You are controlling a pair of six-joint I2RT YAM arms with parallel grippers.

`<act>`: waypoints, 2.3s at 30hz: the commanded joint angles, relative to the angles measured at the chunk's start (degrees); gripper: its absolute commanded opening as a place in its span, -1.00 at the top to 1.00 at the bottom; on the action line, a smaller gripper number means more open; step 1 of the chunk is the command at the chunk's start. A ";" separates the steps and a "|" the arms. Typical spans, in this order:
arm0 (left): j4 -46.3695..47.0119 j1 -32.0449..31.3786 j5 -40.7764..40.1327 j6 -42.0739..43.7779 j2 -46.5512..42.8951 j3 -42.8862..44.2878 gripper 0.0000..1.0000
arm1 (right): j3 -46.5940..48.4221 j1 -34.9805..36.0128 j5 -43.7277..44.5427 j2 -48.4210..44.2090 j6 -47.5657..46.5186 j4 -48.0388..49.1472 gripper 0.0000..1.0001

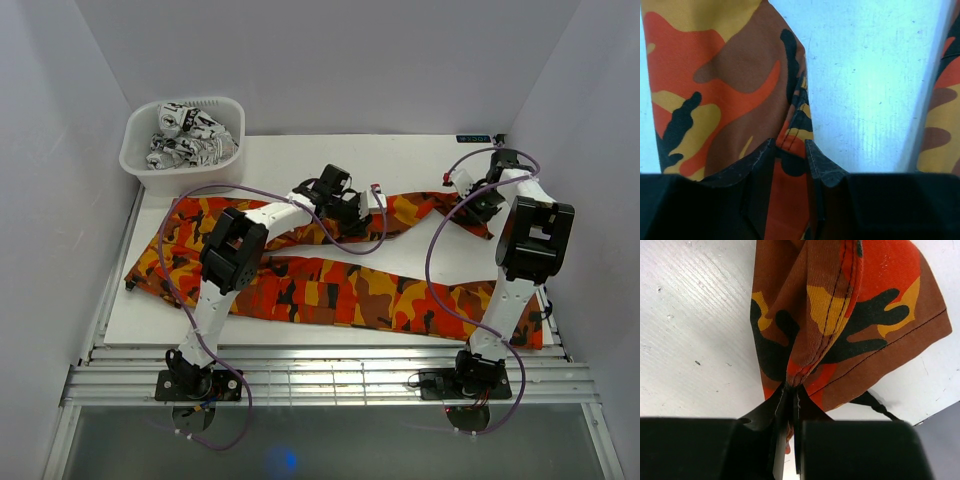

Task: Fold and stack the trousers
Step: Flatten the trousers out

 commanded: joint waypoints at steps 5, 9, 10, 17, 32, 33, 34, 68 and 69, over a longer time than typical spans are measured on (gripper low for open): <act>3.64 -0.93 -1.85 1.20 -4.22 -4.42 0.41 | -0.32 -0.03 -0.34 -4.03 0.02 -0.83 0.84; 3.38 -1.20 -2.99 1.91 -4.92 -5.65 0.00 | -0.32 -0.03 -0.77 -4.82 0.64 -1.79 0.84; 3.47 -1.20 -3.17 2.08 -5.19 -5.92 -0.10 | -0.40 -0.03 -0.78 -5.09 0.72 -1.79 0.84; 3.47 -1.81 -3.52 3.75 -3.87 -6.18 -0.25 | -1.99 -0.03 -0.51 -5.70 -0.07 -1.97 0.84; 13.38 1.26 -13.27 -5.55 -25.91 -20.49 1.00 | -2.07 -2.66 5.99 -14.92 -6.12 -2.93 0.85; 14.27 1.96 -14.15 -6.96 -27.50 -23.12 1.00 | -2.42 -2.93 6.43 -15.89 -7.78 -3.55 0.84; 15.24 3.36 -15.46 -7.58 -30.38 -24.28 1.00 | -3.21 -3.28 7.21 -17.90 -8.76 -4.07 0.85; 15.08 17.69 -21.99 -29.73 -14.13 -0.34 -0.37 | 21.17 2.43 23.93 2.85 -5.09 1.52 -0.80; 14.63 18.74 -21.11 -29.56 -16.94 -2.73 -0.38 | 18.26 2.78 22.62 0.65 -4.21 1.37 -0.80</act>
